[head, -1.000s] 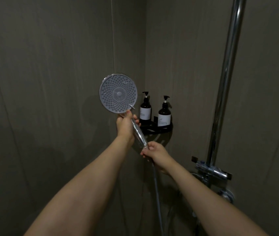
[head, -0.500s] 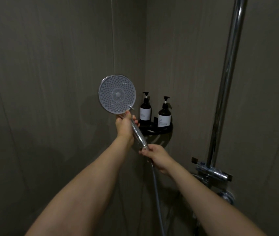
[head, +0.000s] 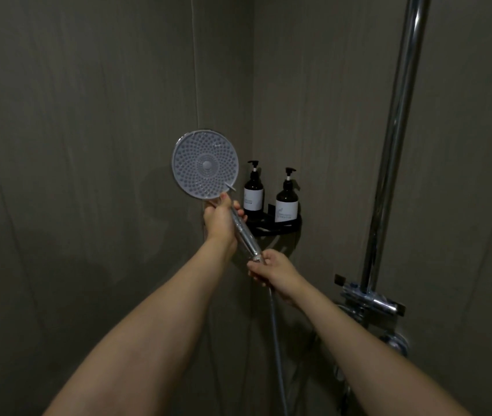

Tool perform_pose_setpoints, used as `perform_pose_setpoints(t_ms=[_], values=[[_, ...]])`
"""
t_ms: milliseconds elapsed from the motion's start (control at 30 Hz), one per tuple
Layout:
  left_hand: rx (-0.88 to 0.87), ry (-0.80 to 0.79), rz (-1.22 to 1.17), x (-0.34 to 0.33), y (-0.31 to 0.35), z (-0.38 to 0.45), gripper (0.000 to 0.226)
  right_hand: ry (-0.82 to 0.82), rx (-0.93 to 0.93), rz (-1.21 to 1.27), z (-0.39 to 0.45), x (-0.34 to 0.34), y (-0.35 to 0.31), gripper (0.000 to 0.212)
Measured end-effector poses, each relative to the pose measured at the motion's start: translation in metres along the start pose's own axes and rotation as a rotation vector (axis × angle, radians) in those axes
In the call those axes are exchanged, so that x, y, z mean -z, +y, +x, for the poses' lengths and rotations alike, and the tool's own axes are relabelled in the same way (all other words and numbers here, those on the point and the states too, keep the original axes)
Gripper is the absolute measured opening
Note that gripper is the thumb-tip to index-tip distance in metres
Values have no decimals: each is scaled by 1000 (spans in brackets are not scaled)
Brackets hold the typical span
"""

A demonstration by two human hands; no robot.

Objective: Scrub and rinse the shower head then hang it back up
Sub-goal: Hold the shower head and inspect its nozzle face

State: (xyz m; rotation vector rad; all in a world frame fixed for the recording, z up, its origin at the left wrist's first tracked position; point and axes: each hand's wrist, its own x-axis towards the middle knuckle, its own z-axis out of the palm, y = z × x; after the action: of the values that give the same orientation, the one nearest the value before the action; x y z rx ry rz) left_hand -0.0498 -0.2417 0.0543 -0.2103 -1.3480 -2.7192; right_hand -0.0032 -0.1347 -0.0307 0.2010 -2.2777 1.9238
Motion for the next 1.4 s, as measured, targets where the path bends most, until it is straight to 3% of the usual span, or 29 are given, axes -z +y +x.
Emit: perform_pose_setpoints(t_ms=[100,267,333,500,667,833,1000,1300,1400], values=[[-11,-20,31,-4,1,-3,16,-41,-56,193,-1,-3,-1,22],[-6,-21,17,-8,-1,-7,16,-13,-18,18,-8,0,-4,18],[-7,-24,20,-8,-2,-7,15,-18,-38,118,-11,0,-8,15],[2,-27,31,-8,-3,-6,14,-74,-104,393,-16,4,-11,34],[9,-42,17,-11,-2,-6,12,-47,-18,192,-15,9,-7,22],[2,-47,20,-17,-1,-6,13,-10,-45,398,-10,11,-4,26],[19,-50,-11,-19,-2,-7,13,10,37,211,-12,16,-3,18],[1,-62,54,-14,-1,-6,10,218,-32,265,-14,40,11,21],[18,-66,47,-14,-8,-9,10,266,-102,159,-16,59,12,32]])
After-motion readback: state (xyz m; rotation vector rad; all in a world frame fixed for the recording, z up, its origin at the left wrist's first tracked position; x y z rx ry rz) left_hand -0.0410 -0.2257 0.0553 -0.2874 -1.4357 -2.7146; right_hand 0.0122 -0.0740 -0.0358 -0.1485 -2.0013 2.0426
